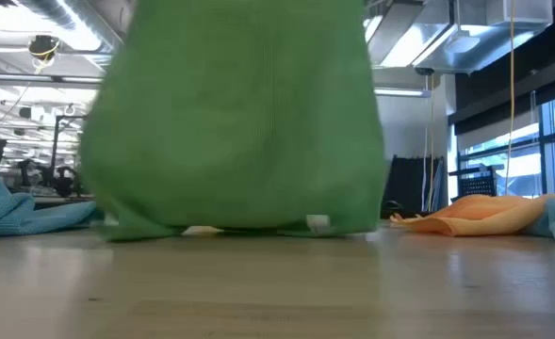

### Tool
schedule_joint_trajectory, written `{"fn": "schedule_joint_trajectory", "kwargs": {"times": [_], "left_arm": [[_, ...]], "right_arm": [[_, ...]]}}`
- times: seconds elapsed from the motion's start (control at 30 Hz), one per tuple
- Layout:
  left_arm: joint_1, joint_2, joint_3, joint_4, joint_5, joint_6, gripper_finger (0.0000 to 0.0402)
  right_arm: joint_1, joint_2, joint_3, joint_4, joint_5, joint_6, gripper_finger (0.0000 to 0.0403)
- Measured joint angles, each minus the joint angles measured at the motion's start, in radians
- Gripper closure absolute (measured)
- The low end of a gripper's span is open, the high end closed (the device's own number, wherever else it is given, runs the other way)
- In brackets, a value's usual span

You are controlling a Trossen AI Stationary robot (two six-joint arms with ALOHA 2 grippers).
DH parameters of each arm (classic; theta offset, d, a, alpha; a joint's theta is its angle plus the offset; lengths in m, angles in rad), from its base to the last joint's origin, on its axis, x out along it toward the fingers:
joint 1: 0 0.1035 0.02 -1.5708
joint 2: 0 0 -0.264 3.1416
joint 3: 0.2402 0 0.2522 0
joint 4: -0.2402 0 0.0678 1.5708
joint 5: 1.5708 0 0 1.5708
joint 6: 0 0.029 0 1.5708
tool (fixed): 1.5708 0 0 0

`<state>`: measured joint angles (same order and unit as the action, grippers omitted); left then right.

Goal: Fold microfiber towels
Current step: Fold the green towel

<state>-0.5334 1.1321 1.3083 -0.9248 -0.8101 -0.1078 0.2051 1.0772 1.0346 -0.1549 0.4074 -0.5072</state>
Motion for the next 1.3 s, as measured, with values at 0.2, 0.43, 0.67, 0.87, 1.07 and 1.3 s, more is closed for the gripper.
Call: {"fn": "schedule_joint_trajectory", "kwargs": {"times": [0.2, 0.43, 0.67, 0.87, 1.07, 1.3], "left_arm": [[0.251, -0.175, 0.0, 0.018, -0.018, 0.175, 0.0401], [0.463, -0.294, 0.001, 0.093, 0.001, 0.354, 0.0401], [0.497, -0.313, 0.001, 0.033, 0.207, 0.288, 0.0401], [0.437, -0.209, -0.022, -0.013, 0.334, 0.214, 0.0401], [0.378, -0.075, -0.025, -0.01, 0.374, 0.209, 0.0401], [0.27, 0.074, -0.024, -0.009, 0.474, 0.036, 0.0401]], "right_arm": [[-0.279, -0.021, 0.079, -0.058, -0.143, 0.0, 0.0403], [-0.525, -0.013, 0.174, -0.057, -0.329, 0.004, 0.0403], [-0.561, -0.013, 0.201, -0.111, -0.452, 0.059, 0.0403], [-0.476, -0.012, 0.109, -0.123, -0.458, 0.087, 0.0403], [-0.439, 0.026, 0.01, -0.062, -0.574, 0.183, 0.0384], [-0.423, 0.152, -0.072, 0.031, -0.587, 0.184, 0.0304]]}}
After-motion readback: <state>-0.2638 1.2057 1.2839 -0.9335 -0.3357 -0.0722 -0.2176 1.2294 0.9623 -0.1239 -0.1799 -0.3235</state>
